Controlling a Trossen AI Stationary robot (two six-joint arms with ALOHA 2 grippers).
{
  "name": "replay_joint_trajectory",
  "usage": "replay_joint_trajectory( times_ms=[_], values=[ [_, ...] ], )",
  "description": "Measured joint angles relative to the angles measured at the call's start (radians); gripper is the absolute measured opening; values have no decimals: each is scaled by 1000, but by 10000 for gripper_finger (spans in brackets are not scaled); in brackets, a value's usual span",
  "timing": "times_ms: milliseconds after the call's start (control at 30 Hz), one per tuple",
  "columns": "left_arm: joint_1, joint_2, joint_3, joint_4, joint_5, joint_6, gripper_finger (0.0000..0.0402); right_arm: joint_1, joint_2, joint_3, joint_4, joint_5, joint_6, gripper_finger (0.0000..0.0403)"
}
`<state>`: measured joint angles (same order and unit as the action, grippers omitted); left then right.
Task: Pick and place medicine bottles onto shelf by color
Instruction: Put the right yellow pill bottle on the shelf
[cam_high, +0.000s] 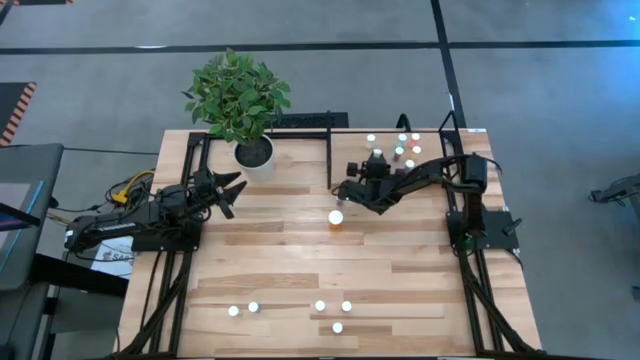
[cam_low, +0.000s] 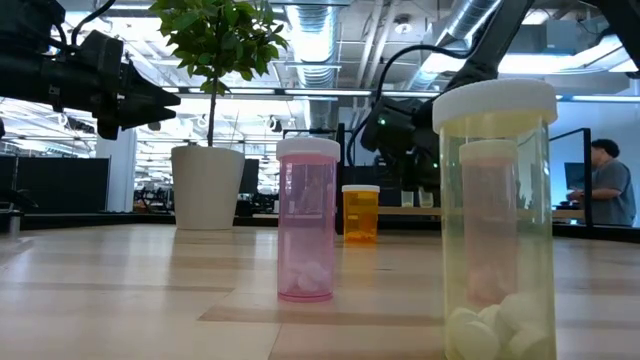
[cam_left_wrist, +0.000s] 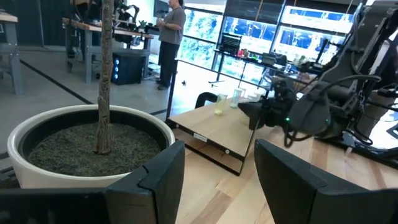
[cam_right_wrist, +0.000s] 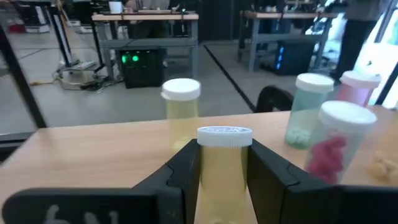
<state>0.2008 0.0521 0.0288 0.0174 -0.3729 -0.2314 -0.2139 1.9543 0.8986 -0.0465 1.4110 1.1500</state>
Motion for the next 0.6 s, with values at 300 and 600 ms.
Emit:
replay_joint_trajectory(
  times_ms=[300,600],
  values=[
    [0,0,0,0,0,0,181,-11,-2,0,7,-5,1,130],
    [0,0,0,0,0,0,181,-18,-2,0,3,-21,1,130]
  ],
)
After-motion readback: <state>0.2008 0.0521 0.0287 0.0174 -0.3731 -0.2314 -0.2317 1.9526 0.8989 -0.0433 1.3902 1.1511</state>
